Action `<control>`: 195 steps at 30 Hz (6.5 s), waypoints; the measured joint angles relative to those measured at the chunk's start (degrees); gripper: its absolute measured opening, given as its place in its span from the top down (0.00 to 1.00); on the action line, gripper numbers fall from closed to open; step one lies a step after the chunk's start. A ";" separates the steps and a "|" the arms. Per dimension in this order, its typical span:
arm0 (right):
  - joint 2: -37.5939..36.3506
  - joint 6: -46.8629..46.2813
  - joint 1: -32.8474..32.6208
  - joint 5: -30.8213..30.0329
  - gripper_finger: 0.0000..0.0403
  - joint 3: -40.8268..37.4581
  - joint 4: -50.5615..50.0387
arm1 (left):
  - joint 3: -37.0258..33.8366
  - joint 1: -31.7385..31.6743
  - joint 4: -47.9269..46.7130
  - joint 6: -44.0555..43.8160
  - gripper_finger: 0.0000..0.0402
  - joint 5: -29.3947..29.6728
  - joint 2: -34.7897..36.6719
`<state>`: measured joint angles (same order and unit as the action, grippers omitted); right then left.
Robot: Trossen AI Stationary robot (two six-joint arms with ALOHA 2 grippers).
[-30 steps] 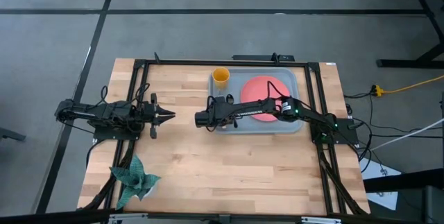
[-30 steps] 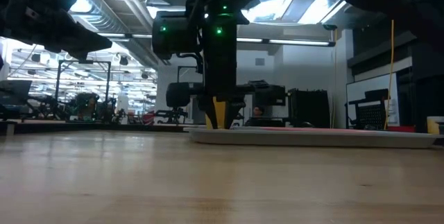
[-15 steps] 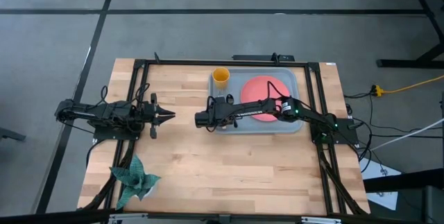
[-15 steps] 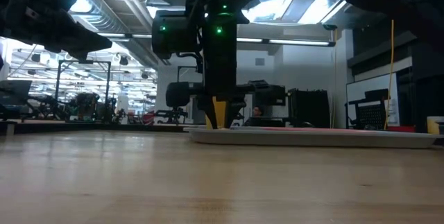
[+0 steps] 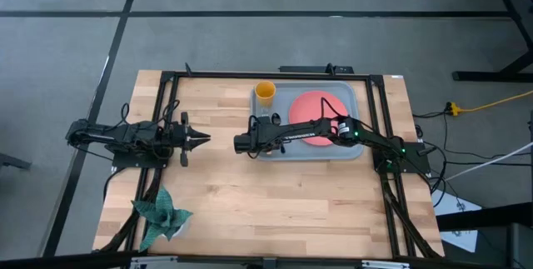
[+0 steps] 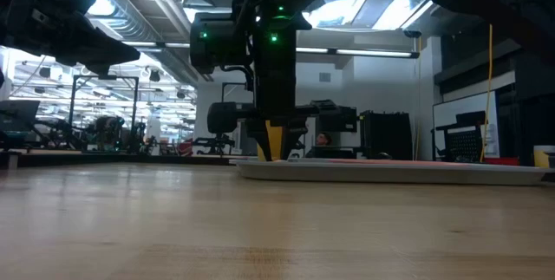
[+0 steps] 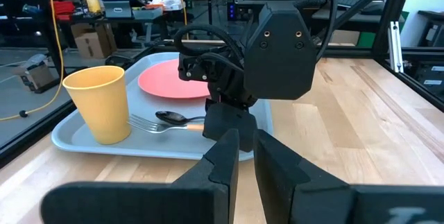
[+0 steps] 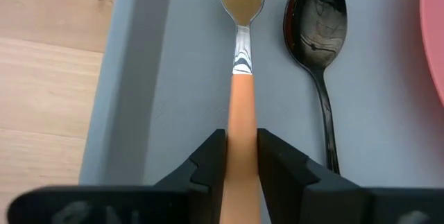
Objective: Pick and place plate/cup/fork/spoon on tray
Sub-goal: Put the orange fork on the gray tray to the left of the black spoon, then return to Home Position
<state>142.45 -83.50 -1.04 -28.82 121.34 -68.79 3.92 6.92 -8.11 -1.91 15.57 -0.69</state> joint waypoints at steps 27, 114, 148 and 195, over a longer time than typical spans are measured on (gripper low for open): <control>0.00 4.18 -2.27 -3.31 0.68 8.25 -8.01 | 0.00 0.01 -0.01 0.00 0.90 0.00 0.00; -132.31 83.63 -0.20 37.57 0.68 -120.96 72.11 | 0.02 0.02 -0.05 0.00 0.90 0.00 0.00; -141.90 79.41 -1.22 35.96 0.68 -120.93 71.91 | 0.02 0.02 -0.01 0.00 0.90 0.00 0.00; -141.87 79.45 -1.22 35.96 0.68 -120.93 71.88 | 0.02 0.02 -0.01 0.00 0.90 0.02 0.00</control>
<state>0.58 -4.05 -2.26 7.14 0.40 3.08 3.95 6.94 -8.12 -1.91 15.59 -0.69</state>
